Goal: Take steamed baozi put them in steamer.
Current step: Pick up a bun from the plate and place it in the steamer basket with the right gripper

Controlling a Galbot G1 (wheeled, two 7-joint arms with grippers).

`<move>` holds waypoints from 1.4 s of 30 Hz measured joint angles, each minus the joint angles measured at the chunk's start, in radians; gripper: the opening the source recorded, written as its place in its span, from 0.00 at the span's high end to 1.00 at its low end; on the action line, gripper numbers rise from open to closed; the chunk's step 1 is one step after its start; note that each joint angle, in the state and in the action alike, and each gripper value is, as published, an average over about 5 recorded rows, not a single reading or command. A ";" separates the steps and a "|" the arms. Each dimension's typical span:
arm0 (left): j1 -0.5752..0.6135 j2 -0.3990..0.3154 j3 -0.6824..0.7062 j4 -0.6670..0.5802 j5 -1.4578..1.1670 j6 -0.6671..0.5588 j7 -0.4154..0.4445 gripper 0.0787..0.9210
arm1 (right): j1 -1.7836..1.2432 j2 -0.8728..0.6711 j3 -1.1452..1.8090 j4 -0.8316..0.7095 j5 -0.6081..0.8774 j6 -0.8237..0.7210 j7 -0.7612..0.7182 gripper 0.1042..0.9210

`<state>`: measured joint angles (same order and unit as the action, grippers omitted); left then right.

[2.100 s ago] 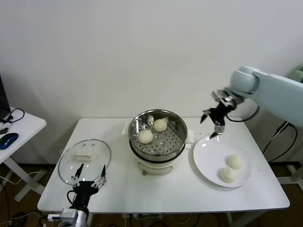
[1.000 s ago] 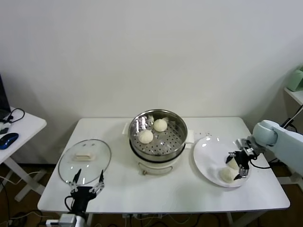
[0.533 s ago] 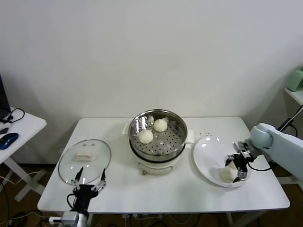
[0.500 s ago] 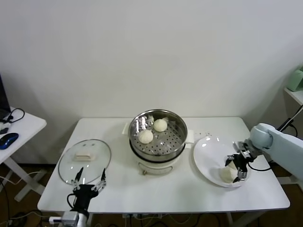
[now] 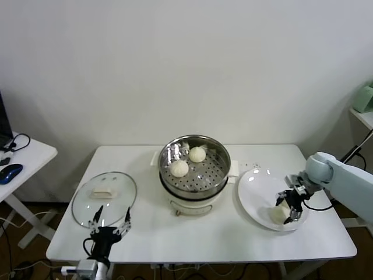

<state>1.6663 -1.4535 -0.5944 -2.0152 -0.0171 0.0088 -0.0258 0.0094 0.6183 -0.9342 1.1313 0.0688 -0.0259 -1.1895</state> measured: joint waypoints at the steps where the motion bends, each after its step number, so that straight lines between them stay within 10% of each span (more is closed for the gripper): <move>1: 0.000 0.000 0.000 0.000 0.000 0.000 0.000 0.12 | 0.005 0.000 -0.002 0.002 0.003 0.001 0.000 0.23; 20: -0.012 0.003 0.024 -0.007 0.023 0.014 -0.002 0.12 | 0.431 0.068 -0.166 0.134 -0.037 0.171 -0.081 0.23; 42: -0.001 0.004 0.014 -0.014 0.010 0.009 -0.003 0.12 | 0.560 0.394 -0.168 0.322 -0.415 0.463 -0.077 0.23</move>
<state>1.6650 -1.4498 -0.5803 -2.0290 -0.0072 0.0180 -0.0287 0.5698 1.0126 -1.1022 1.4528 -0.3467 0.4374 -1.2662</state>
